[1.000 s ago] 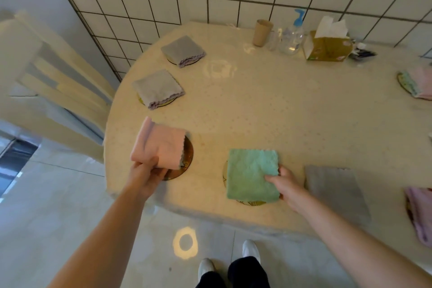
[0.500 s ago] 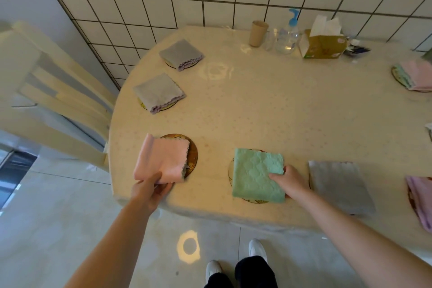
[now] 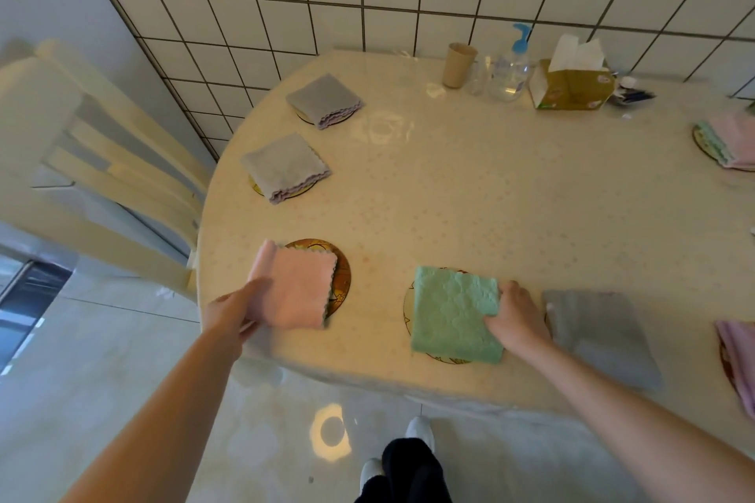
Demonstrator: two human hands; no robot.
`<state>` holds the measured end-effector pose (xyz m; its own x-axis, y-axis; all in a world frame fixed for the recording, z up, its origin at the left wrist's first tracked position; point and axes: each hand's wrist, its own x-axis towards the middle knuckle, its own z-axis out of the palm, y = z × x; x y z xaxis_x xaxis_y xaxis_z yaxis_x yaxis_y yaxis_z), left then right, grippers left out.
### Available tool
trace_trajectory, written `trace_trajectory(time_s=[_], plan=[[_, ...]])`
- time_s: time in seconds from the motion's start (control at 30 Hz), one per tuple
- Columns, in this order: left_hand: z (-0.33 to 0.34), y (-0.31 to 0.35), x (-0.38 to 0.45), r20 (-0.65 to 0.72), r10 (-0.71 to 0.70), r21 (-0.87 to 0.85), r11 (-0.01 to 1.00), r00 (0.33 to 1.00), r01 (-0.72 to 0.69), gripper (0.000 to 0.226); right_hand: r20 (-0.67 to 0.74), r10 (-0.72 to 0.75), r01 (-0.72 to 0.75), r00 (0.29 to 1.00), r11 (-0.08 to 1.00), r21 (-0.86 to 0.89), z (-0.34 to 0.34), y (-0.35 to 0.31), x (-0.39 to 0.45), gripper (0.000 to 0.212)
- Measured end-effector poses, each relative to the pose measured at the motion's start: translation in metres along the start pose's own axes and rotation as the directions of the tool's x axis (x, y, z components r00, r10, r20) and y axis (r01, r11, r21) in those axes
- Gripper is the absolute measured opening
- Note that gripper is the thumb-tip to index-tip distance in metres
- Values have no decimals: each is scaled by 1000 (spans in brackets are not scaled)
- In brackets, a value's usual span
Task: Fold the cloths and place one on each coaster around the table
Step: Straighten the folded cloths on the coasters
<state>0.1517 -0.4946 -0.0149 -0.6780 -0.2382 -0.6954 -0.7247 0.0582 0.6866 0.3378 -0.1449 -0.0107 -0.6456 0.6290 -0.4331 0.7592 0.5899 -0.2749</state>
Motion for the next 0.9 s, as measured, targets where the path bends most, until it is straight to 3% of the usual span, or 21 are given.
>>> trace_trajectory(time_s=[0.13, 0.23, 0.37, 0.43, 0.5, 0.57, 0.63, 0.73, 0.83, 0.9], plan=[[9, 30, 6, 15, 73, 235, 969, 997, -74, 67, 2, -49, 49, 999, 996, -73, -4, -8, 10, 45], [16, 39, 4, 114, 86, 382, 916, 990, -124, 65, 42, -55, 58, 998, 997, -55, -7, -13, 19, 46], [25, 50, -7, 401, 23, 267, 953, 916, -141, 41, 119, -26, 29, 993, 999, -25, -8, -14, 29, 55], [26, 50, -6, 463, 4, 240, 962, 886, -130, 36, 133, -19, 23, 991, 999, -33, -9, -16, 34, 57], [29, 44, 0, 404, 49, 340, 919, 913, -200, 36, 146, -11, 17, 989, 999, -36, -10, -17, 36, 56], [31, 37, 6, 291, 131, 537, 798, 948, -275, 30, 168, -7, 15, 986, 999, -46, -10, -16, 38, 56], [32, 34, 9, 216, 176, 625, 731, 961, -274, 25, 185, -2, 14, 983, 998, -62, -10, -16, 40, 55], [29, 33, 17, 153, 221, 600, 754, 963, -268, 24, 186, 1, 27, 983, 989, -143, -16, -23, 41, 48], [18, 42, 33, 60, 222, 570, 793, 973, -216, 26, 91, -56, 77, 994, 966, -246, -28, -39, 47, 38], [10, 52, 47, 17, 222, 588, 786, 975, -190, 29, 49, -118, 126, 992, 966, -225, -36, -53, 53, 38]])
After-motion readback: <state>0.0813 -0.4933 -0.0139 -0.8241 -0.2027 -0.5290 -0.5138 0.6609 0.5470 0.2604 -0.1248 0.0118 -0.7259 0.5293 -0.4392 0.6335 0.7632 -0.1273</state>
